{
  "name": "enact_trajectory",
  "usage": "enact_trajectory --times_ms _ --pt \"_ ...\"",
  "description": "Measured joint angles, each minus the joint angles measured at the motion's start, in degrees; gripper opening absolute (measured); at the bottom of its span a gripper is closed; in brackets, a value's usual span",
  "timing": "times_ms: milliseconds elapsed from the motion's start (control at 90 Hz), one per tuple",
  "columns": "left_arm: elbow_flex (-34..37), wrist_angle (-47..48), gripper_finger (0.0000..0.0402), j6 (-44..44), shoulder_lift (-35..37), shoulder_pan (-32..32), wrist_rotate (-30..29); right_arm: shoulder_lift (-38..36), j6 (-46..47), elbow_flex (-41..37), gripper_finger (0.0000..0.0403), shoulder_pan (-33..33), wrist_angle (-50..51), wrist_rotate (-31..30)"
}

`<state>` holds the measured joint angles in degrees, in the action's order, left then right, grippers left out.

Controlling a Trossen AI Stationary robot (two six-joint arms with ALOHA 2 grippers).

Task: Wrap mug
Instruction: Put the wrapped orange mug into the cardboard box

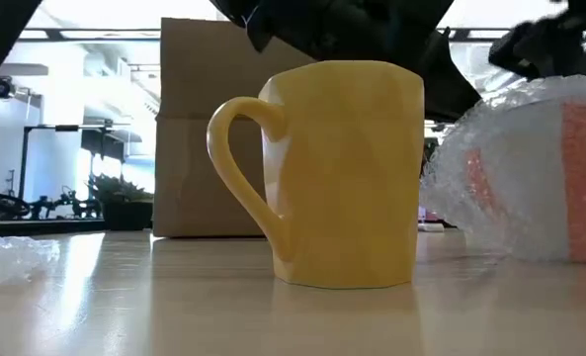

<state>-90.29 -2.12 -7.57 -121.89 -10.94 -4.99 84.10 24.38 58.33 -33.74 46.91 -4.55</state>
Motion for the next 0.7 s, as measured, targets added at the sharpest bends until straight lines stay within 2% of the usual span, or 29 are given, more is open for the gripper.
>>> enact_trajectory --times_ms 111,211,344,467,522,700 --pt "0.0 -0.1 0.0 0.0 0.0 0.0 0.0 4.6 -2.1 0.3 0.0236 0.1 0.0 -0.6" --pt "0.0 -0.2 0.0 0.0 0.1 0.0 0.0 7.5 -3.2 1.3 0.02 0.1 0.7 -0.5" --pt "0.0 -0.8 0.0 0.0 0.2 -0.3 0.0 8.9 -6.0 3.4 0.0109 0.1 3.2 1.0" --pt "0.1 -0.5 0.0 0.0 1.6 -0.5 -0.2 7.0 -7.6 4.6 0.0022 0.3 4.2 1.5" --pt "0.1 0.2 0.0 0.0 2.9 -0.5 -0.2 5.6 -7.8 5.2 0.0015 0.2 4.0 0.8" --pt "0.1 5.0 0.0 0.3 9.0 -1.1 -0.2 0.7 -7.8 7.5 0.0026 0.3 4.0 -0.6"
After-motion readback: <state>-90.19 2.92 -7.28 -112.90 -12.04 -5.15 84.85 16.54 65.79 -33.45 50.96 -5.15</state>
